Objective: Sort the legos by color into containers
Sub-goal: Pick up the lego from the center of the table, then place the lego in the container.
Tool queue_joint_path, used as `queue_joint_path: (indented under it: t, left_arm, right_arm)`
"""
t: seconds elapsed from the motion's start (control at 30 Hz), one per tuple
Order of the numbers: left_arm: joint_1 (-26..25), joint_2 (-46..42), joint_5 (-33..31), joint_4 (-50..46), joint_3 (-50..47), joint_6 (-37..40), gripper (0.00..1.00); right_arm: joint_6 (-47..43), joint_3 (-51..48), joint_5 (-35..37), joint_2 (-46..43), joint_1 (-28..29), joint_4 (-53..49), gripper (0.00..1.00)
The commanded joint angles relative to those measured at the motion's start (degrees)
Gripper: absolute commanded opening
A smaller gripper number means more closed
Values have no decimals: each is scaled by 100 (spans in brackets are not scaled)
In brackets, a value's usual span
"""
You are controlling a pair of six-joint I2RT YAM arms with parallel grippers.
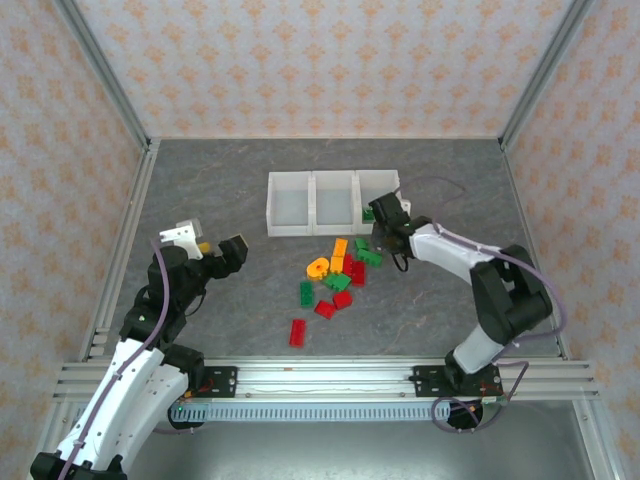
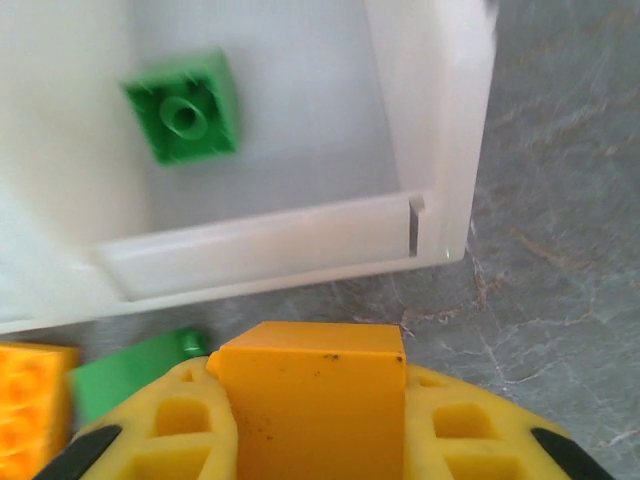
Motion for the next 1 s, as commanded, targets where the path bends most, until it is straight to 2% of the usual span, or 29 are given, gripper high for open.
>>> queue_joint_path:
  t: [0.0,0.2,0.27,0.37,0.57,0.87,0.97]
  left_arm:
    - [-41,17,212,206,-51,67,99]
    - [-40,73,301,250,-56,73,99]
    - [-35,73,323,261,-60,75,99]
    - [-40,48,393,266,-60,82,99]
    - [-36,-76,443,328,-103,73,99]
    - [-36,-77,558,383,-117,81,99]
    - [-36,-94,574,384,-122,81,99]
  right_arm:
    - [-156,365,-218,-568,2,-131,19]
    - [-221,1055,-941,-567,12,225,21]
    - [-243,1424,-1023,-251,12,220,21]
    - [-299,1684,-1259,257,19,596,27]
    - [-351,2558,-1797,1351,93,541,28]
    - [-378,3265,-1957,2318,282,247,30]
    - [-381,3391,-1949,2488,310,135,39]
